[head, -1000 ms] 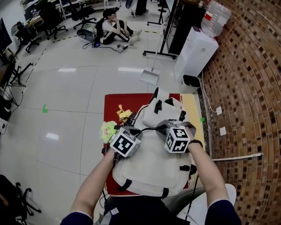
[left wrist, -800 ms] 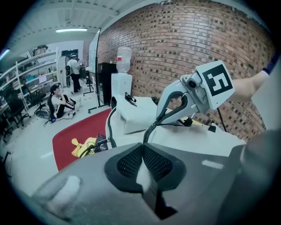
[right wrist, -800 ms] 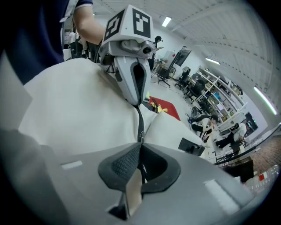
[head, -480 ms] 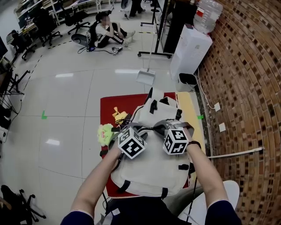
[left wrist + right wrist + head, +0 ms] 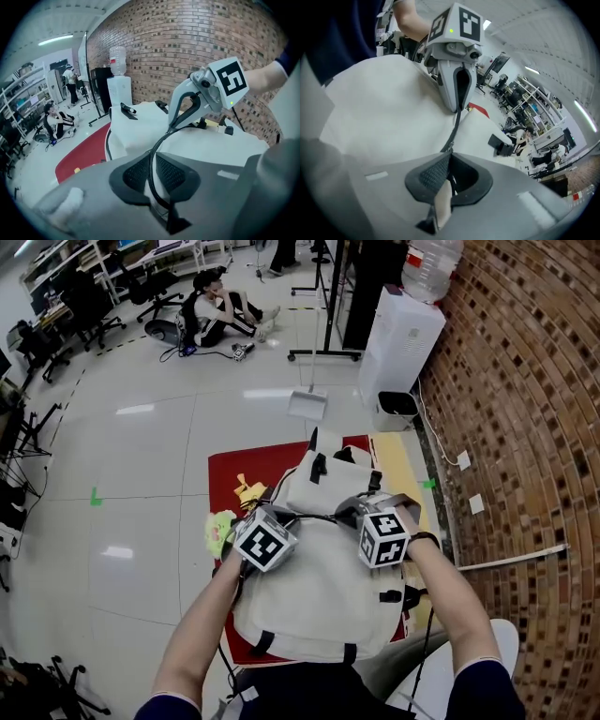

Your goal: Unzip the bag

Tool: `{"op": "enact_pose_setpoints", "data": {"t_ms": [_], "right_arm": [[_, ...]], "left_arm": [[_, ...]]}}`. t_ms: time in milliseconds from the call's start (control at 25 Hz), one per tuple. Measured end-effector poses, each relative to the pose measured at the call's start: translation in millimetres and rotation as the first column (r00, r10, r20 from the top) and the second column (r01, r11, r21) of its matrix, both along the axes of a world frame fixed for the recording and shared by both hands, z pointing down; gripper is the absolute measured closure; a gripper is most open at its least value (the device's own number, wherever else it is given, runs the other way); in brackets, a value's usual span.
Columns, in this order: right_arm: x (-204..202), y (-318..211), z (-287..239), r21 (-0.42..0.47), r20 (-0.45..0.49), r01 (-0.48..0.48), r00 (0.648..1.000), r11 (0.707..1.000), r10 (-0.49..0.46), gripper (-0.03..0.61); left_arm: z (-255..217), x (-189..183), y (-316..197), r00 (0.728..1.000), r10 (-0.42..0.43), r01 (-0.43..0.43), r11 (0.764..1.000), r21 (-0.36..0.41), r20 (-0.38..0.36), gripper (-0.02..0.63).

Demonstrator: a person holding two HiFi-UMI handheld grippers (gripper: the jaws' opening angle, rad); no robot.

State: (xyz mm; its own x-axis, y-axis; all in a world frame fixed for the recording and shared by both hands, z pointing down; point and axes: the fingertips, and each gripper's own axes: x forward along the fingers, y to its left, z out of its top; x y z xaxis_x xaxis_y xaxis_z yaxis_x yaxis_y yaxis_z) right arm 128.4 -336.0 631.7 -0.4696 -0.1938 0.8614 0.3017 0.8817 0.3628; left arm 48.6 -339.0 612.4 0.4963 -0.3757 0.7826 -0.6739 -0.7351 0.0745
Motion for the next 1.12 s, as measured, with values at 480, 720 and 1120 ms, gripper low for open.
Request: {"op": "enact_pose_setpoints", "data": {"t_ms": [480,720,1120], "right_arm": [[76.0,23.5,9.6,-0.099,-0.034,-0.195,0.981,0.976,0.192,0.561],[104.3,41.1,9.7,-0.15,-0.033,-0.331,0.943,0.931,0.33,0.561],[115.5,90.4,5.6,-0.29,0.034,-0.473,0.864,0.832,0.502,0.561]], "left_arm": [[3.6,-5.4,0.4,1.0,-0.028,0.028,1.0,-0.002,-0.006,0.566],[8.6,-10.9,1.0,0.998,-0.059,0.059,0.998,-0.007,-0.017,0.568],[15.3,-16.5,-0.6,0.994,-0.111,0.111,0.994,0.002,-0.017,0.568]]}}
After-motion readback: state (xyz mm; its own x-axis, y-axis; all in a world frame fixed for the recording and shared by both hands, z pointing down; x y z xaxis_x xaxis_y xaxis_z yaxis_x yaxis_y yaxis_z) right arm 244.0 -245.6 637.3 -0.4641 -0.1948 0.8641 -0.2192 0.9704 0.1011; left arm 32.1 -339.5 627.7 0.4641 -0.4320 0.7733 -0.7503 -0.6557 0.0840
